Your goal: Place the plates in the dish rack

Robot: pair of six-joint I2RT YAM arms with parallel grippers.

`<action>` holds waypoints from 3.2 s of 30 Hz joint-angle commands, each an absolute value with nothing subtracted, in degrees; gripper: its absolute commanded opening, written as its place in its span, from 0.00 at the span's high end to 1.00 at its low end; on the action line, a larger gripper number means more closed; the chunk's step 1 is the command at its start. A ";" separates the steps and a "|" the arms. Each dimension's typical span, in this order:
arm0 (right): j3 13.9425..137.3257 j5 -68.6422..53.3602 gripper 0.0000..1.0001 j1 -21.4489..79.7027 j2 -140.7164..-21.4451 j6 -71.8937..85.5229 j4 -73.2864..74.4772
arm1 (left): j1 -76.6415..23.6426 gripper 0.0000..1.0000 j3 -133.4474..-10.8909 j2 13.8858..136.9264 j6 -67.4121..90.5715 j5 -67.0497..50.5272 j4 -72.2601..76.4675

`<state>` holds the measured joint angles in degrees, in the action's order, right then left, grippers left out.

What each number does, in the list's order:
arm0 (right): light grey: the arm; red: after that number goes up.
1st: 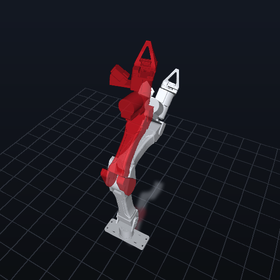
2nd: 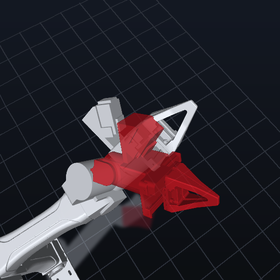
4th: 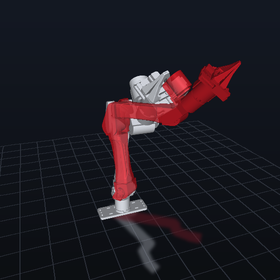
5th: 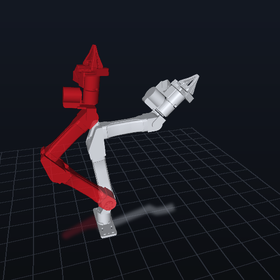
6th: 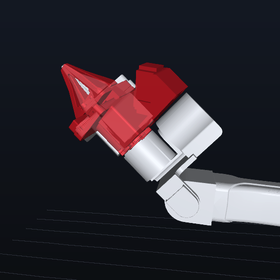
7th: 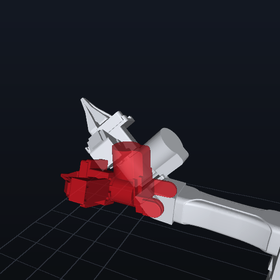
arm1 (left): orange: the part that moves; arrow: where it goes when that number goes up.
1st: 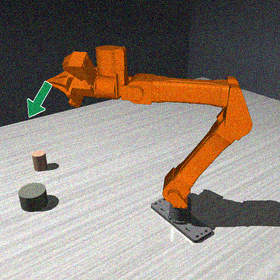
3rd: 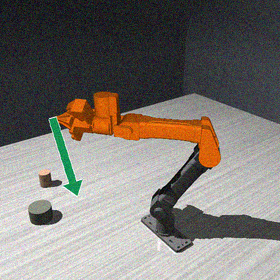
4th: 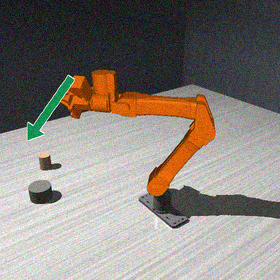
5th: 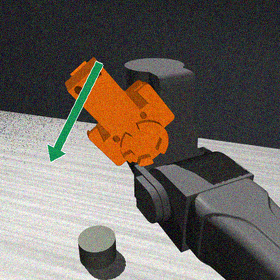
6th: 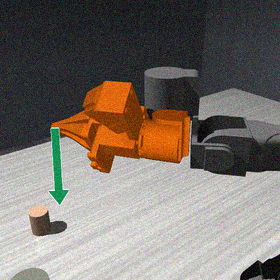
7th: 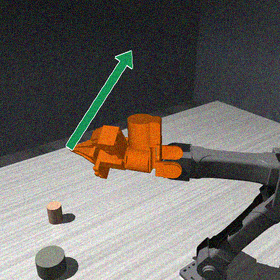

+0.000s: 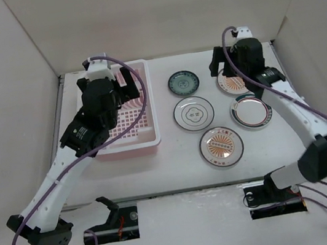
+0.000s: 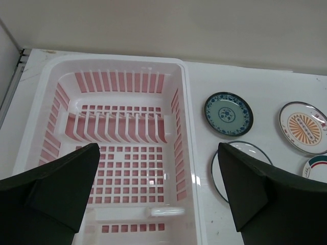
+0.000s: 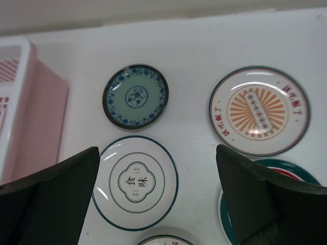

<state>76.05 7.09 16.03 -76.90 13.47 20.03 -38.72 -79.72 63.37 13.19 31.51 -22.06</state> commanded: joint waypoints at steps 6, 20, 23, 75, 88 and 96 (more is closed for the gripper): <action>84.62 -15.28 0.08 12.13 -102.35 15.03 5.81 | -37.35 0.00 -78.13 64.07 14.59 26.72 -18.11; 98.70 -26.19 0.11 7.74 -121.28 15.12 4.74 | -37.35 0.00 -75.85 62.93 13.54 24.43 -16.44; 99.84 -26.71 0.11 7.73 -123.66 15.12 5.44 | -37.35 0.00 -75.85 62.93 13.54 24.43 -16.44; 119.36 -30.32 0.69 7.21 -144.76 18.71 28.48 | -36.83 0.00 -75.32 60.29 14.06 21.80 -16.43; 116.64 -31.46 1.00 6.16 -143.09 22.31 24.98 | -36.83 0.00 -75.32 59.77 14.06 21.80 -16.44; 101.44 -34.37 1.00 2.64 -128.68 38.47 0.74 | -36.83 0.00 -75.32 62.05 14.58 21.27 -16.44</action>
